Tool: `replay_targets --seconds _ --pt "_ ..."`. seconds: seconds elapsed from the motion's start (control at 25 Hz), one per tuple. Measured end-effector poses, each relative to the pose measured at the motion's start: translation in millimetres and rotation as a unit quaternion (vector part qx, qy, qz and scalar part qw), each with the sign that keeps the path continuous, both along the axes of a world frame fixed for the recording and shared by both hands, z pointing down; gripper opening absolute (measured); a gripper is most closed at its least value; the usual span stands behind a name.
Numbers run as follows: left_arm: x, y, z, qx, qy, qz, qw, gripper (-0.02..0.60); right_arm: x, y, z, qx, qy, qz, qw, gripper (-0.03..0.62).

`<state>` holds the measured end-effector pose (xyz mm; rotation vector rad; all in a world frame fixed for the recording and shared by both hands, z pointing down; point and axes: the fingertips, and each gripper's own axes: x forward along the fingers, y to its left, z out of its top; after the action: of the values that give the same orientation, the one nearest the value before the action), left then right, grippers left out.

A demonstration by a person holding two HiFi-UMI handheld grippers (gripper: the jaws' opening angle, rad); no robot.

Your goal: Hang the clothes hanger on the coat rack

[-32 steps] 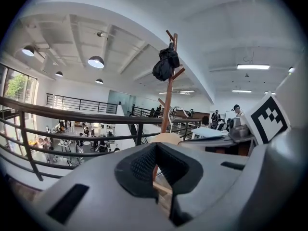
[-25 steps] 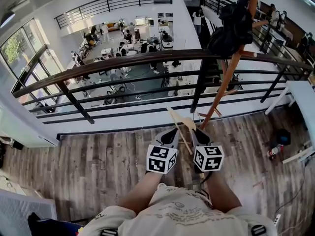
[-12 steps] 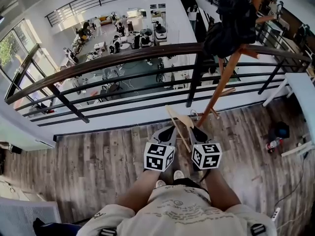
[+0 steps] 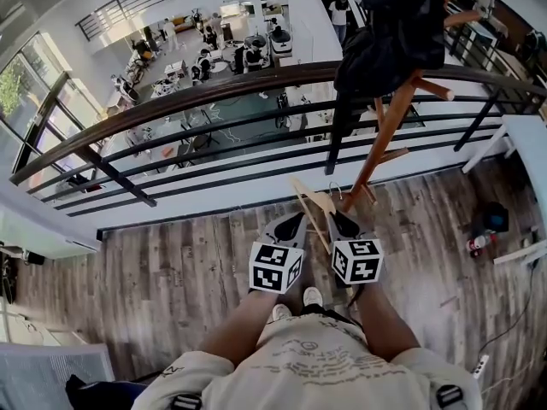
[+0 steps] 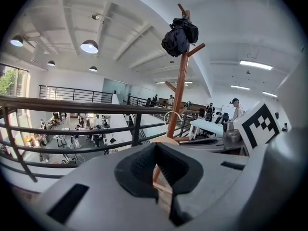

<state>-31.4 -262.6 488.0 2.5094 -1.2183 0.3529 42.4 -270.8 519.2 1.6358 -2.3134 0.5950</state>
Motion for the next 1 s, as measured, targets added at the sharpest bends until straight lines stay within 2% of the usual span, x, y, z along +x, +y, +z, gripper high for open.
replay_targets --seconds 0.56,1.0 --pt "-1 -24 45 -0.048 -0.018 -0.009 0.9986 0.005 1 -39 73 -0.063 0.001 -0.006 0.998 0.048" --pt "-16 -28 69 -0.076 -0.03 -0.022 0.9964 0.005 15 -55 135 -0.103 0.032 0.013 0.994 0.048"
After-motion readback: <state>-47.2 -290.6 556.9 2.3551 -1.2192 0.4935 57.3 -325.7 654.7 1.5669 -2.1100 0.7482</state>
